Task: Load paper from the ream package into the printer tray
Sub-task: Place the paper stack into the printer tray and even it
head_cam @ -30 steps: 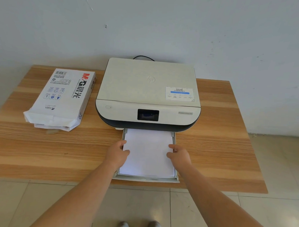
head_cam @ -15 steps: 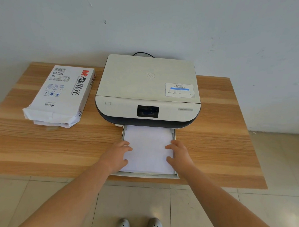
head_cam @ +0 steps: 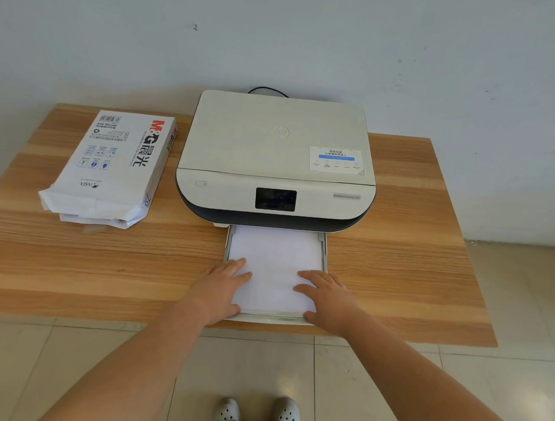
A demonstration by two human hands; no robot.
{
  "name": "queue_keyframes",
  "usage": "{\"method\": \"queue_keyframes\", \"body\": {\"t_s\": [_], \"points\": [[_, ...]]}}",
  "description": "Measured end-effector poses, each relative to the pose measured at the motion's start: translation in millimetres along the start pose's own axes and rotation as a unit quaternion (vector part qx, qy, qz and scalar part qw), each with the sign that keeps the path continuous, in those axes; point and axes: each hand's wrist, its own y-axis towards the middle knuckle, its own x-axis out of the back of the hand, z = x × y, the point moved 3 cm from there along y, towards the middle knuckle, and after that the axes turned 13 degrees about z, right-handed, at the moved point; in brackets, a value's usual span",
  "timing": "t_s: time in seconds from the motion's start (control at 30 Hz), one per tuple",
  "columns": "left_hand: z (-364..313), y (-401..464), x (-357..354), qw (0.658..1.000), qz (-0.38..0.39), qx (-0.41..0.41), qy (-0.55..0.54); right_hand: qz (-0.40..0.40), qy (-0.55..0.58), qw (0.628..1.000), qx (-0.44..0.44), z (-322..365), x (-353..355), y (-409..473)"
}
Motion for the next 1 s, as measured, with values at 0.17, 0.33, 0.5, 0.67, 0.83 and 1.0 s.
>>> {"method": "queue_keyframes", "body": {"t_s": [0.17,0.33,0.5,0.67,0.83,1.0], "points": [[-0.2,-1.6,-0.8,1.000,0.015,-0.007,0.024,-0.005,0.002,1.000,0.006,-3.2,-3.1,-0.5],[0.7,-3.1,1.1,0.999,0.025,-0.014,0.030,-0.001,0.011,1.000,0.015,-5.5,-2.5,-1.9],[6.7,-2.6,4.5,0.999,0.023,-0.026,0.012,-0.015,0.039,0.999,0.001,-7.2,3.4,0.0],[7.5,-0.4,4.1,0.999,0.027,-0.013,0.015,-0.012,0.026,0.999,-0.022,-6.8,3.2,7.5],[5.9,-1.2,2.6,0.999,0.028,-0.016,0.012,-0.011,0.030,0.999,-0.022,-8.0,2.5,5.3],[6.5,-2.9,3.3,0.999,0.027,-0.026,0.021,-0.013,0.030,0.999,-0.016,-6.5,0.7,3.4]]}}
